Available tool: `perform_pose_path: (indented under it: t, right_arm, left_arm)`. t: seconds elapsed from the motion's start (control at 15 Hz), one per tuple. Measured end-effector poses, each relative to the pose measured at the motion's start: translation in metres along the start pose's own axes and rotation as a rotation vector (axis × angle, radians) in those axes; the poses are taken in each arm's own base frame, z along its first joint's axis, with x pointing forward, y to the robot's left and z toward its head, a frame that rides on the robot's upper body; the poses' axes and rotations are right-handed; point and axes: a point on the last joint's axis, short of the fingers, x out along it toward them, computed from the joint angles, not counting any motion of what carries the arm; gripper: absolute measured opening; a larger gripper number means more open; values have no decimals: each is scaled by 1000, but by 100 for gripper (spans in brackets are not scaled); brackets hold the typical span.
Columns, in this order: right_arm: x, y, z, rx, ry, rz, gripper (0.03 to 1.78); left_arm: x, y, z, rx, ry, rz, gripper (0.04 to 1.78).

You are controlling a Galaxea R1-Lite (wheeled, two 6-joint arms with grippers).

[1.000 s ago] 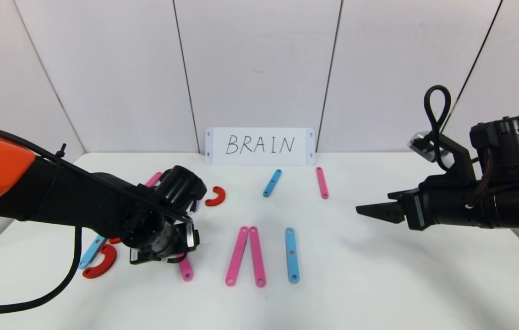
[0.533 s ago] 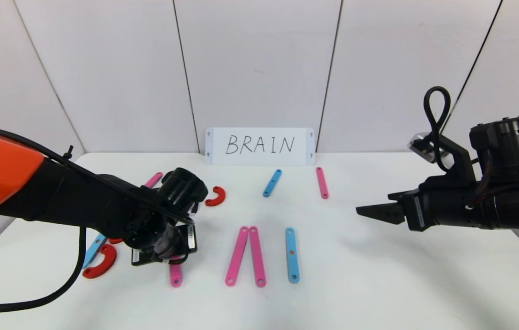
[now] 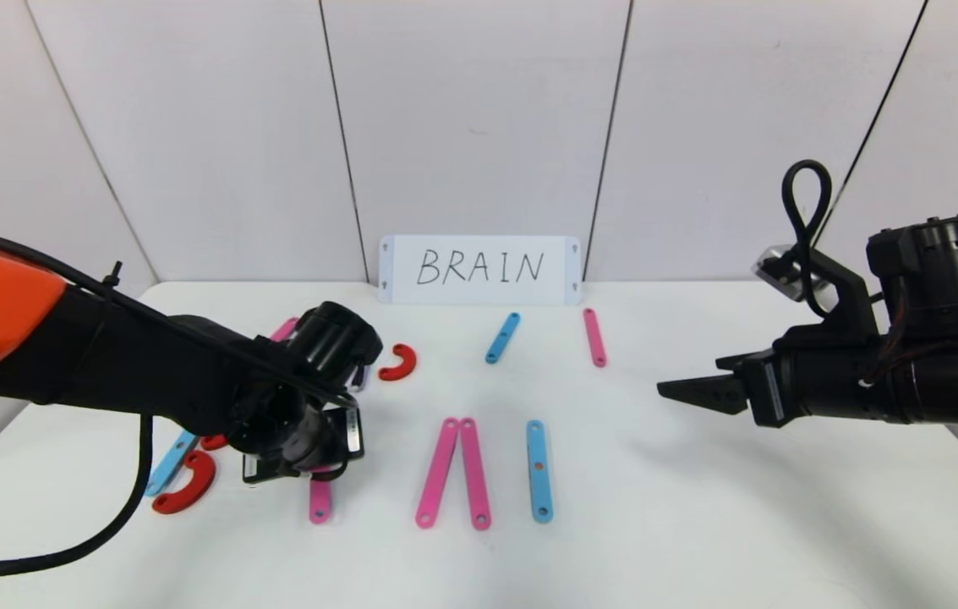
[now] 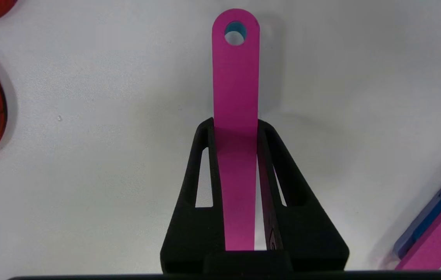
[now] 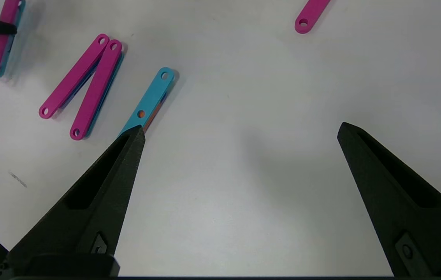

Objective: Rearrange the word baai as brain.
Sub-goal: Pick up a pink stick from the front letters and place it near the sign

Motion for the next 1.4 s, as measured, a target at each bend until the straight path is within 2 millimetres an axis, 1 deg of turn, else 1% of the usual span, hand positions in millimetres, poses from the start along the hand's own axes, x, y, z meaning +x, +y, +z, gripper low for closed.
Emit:
perform_pose_path:
  t: [0.13,0.33,0.6,0.8,0.93,1.07,1.27,1.4]
  right_arm:
    - [0,-1,0,1,-1,0,173]
    - [-1,-2,0,5,-3,1,173]
    - [-2,-2,0,7,-4,1,173]
    - [-3,-2,0,11,-8,0,173]
    - [-5,-3,1,11,-13,-1,173]
    - [-6,-2,1,8,-23,-3,173]
    - [-9,-2,2,-3,-53,-5,173]
    - [-14,0,1,-7,-62,-4,173]
  left_arm:
    - [-10,0,14,13,-41,-30,30]
    - [-24,0,37,79,-90,-103,30]
    - [-42,-3,64,278,-126,-313,30]
    - [-51,-15,81,425,-189,-519,30]
    - [-47,-26,90,497,-230,-632,30]
    - [-40,-42,96,546,-253,-720,30]
    - [-25,-69,101,581,-265,-772,30]
    - [-13,-89,100,600,-265,-792,30]
